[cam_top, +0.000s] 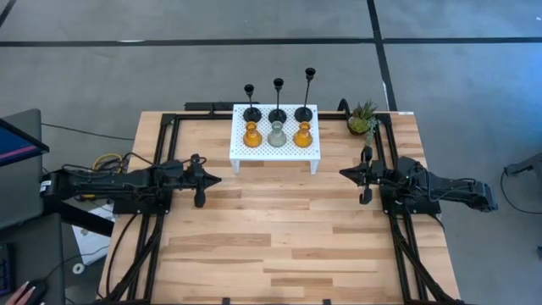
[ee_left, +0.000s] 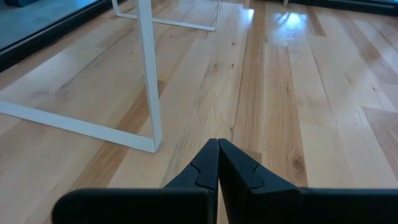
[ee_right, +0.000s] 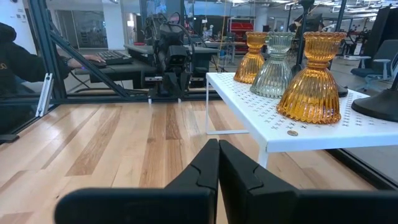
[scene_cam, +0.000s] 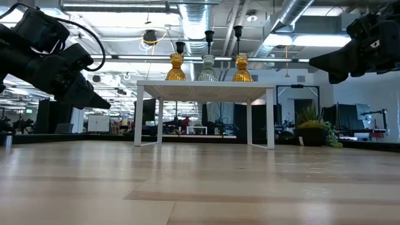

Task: Pick & Place candle stick holders
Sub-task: Return to Home Position

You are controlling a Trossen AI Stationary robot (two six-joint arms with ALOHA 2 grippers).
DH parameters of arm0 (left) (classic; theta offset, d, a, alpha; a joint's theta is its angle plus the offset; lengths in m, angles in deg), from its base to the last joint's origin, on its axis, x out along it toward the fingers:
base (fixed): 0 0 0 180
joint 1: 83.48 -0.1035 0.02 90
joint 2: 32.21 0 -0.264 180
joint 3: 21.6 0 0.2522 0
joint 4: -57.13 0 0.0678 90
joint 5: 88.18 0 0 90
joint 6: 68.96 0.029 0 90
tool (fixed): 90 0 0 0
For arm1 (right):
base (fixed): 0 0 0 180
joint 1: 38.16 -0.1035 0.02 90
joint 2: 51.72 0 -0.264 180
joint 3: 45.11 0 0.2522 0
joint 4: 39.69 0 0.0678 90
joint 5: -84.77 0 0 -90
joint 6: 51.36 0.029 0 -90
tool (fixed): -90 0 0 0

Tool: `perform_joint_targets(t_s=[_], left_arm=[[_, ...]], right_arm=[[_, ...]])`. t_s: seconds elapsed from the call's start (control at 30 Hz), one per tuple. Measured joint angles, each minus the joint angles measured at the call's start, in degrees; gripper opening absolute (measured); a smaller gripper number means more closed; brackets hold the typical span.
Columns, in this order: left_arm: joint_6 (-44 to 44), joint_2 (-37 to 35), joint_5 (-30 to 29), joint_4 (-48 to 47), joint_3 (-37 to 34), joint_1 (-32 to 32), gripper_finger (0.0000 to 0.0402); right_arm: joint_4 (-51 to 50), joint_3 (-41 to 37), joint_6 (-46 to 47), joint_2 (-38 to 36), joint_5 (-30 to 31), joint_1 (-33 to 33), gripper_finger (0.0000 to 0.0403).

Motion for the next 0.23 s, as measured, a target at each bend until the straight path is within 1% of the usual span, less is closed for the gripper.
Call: perform_joint_targets(t_s=[0.23], left_arm=[[0.0, 0.0, -0.02, 0.37, 0.0, -0.02, 0.0007]], right_arm=[[0.0, 0.0, -0.01, 0.0, 0.0, 0.0, 0.0]])
